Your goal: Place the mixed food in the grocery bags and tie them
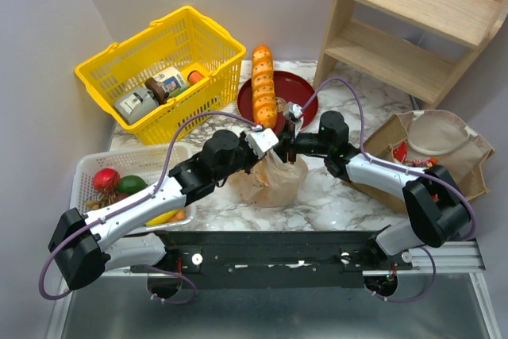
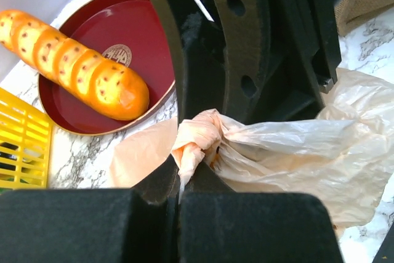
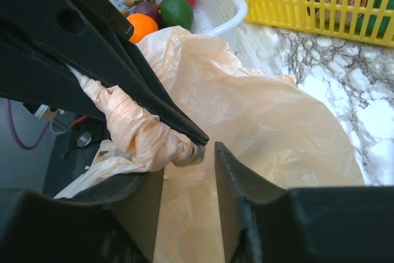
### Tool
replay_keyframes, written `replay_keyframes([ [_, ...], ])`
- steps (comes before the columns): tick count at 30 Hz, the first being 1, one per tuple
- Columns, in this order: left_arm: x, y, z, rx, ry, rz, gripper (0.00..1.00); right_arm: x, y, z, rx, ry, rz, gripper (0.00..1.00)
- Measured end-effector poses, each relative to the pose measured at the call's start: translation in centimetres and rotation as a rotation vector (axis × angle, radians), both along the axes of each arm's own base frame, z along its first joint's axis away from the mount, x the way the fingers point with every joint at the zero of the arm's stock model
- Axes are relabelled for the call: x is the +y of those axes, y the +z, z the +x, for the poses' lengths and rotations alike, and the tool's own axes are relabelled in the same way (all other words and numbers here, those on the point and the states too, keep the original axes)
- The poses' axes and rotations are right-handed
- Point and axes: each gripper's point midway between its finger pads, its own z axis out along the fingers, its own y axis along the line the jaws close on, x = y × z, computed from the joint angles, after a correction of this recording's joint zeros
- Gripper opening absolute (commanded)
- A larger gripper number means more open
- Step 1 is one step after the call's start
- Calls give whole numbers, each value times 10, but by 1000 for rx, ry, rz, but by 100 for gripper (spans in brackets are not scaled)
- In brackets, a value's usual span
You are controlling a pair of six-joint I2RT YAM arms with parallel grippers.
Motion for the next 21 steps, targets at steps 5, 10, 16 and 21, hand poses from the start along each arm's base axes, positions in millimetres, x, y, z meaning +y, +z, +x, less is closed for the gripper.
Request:
replay_keyframes([
  [5,1,1,1,34,-6,-13,0,0,1,2,-5,-13,1,1],
  [10,2,2,2,63,-15,-22,0,0,-1,2,4,-18,-4,1],
  [16,6,2,7,90,14,-38,69,-1,-4,3,21,-31,-16,1],
  [21,16,23,13,106,87,-89,93,-4,-9,5,65,-62,-49,1],
])
